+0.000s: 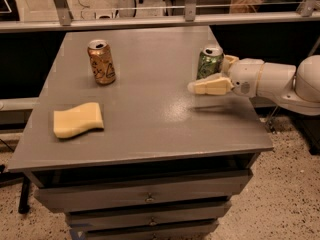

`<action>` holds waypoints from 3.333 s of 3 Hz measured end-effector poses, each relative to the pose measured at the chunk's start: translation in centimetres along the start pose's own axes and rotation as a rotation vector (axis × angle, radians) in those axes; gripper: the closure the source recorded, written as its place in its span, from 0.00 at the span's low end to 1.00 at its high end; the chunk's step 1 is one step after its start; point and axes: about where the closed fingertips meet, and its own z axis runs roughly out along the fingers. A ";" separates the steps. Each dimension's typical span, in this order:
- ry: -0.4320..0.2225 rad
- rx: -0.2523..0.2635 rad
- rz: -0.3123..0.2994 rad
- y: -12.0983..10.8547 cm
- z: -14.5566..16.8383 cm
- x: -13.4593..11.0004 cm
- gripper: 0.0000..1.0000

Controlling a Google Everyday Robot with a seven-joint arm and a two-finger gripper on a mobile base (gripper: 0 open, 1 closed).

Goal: Move green can near sponge

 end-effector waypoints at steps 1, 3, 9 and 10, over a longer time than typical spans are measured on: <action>-0.040 -0.001 -0.038 0.4 0.3 -0.4 0.41; -0.100 0.017 -0.044 1.6 1.1 -2.8 0.87; -0.145 -0.336 0.083 20.3 11.4 -5.1 1.00; -0.140 -0.359 0.093 21.9 12.4 -4.6 0.84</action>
Offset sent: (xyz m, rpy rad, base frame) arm -0.0087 0.0078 0.0169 0.0079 -0.1278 0.0043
